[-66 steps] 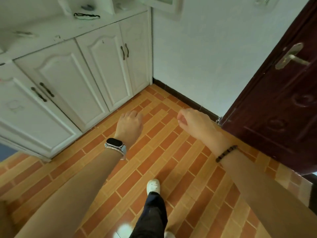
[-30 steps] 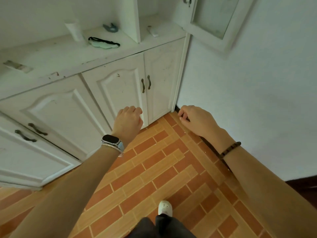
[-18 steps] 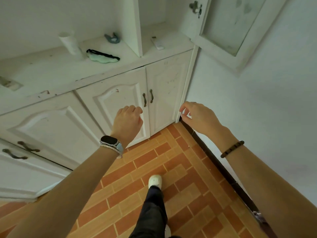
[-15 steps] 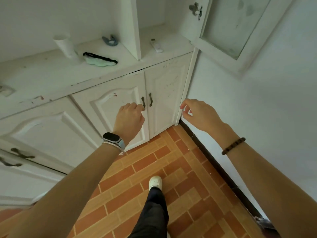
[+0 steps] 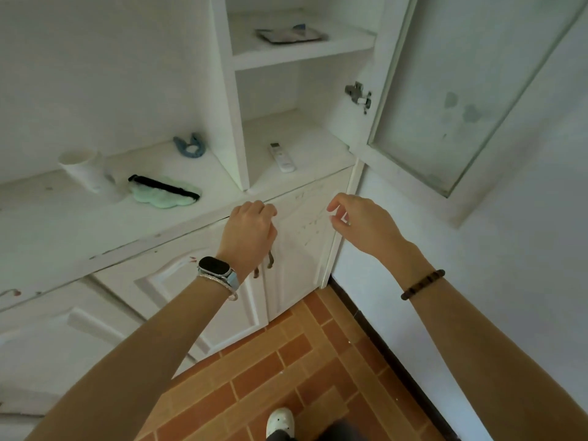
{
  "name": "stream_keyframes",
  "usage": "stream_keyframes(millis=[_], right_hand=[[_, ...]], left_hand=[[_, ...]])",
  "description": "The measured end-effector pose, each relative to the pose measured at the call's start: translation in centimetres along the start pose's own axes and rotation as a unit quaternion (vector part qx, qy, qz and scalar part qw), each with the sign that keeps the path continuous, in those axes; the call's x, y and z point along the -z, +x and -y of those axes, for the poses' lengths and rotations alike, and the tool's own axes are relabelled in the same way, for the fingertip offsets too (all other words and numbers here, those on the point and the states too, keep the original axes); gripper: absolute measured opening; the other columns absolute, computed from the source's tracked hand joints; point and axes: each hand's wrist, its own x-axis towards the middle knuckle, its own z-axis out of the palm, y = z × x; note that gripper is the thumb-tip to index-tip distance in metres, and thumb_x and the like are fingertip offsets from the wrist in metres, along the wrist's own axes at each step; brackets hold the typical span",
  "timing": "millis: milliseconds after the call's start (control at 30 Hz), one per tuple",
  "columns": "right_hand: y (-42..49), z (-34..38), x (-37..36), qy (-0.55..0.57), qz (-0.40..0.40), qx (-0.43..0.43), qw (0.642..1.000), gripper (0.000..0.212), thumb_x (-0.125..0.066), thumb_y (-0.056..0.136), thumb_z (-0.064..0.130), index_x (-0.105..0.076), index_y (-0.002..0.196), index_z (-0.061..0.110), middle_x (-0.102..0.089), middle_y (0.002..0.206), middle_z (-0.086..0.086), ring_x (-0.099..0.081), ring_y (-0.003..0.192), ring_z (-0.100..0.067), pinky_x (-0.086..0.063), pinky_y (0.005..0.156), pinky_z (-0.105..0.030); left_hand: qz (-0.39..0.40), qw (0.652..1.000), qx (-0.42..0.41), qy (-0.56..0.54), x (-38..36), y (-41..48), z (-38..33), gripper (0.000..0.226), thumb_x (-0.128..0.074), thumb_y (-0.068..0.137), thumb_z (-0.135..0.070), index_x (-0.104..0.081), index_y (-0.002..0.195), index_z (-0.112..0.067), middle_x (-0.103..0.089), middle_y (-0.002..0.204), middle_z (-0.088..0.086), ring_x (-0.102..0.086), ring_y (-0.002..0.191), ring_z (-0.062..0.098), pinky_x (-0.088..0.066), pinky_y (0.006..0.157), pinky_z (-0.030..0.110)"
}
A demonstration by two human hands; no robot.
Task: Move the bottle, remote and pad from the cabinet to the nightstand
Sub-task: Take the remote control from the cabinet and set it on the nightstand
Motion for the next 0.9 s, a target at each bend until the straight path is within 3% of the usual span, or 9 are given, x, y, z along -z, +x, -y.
stream_keyframes(millis=[467,633,900], right_hand=[[11.7,-8.1,-0.3,0.031,0.014,0.043,0.999,0.020,-0.054,0.094,0.028,-0.056,0.113,0.022,-0.063,0.104,0.005,-0.060,0.089,-0.012,-0.052,0.073,-0.028],[16.1,-10.0,-1.1,0.053,0.022,0.072,0.996,0.020,-0.055,0.093,0.026,-0.056,0.112,0.022,-0.061,0.104,0.003,-0.060,0.090,-0.014,-0.054,0.075,-0.034],[21.5,-9.7,-3.8,0.084,0.036,0.093,0.991,0.026,-0.056,0.094,0.027,-0.057,0.117,0.016,-0.059,0.111,-0.002,-0.058,0.095,-0.016,-0.052,0.080,-0.031]], left_hand=[[0.021,0.997,0.069,0.028,-6.7,9.3,-0.7,0.020,-0.057,0.080,-0.003,-0.065,0.097,-0.007,-0.064,0.085,0.007,-0.058,0.076,0.025,-0.049,0.075,0.038],[0.021,0.993,0.114,0.035,-8.5,11.6,-1.0,0.017,-0.056,0.081,-0.004,-0.064,0.096,-0.007,-0.063,0.086,0.007,-0.058,0.077,0.023,-0.051,0.075,0.038],[0.024,0.985,0.157,0.063,-10.2,13.4,0.3,0.020,-0.062,0.078,-0.005,-0.066,0.097,-0.009,-0.066,0.089,0.005,-0.061,0.082,0.022,-0.052,0.077,0.036]])
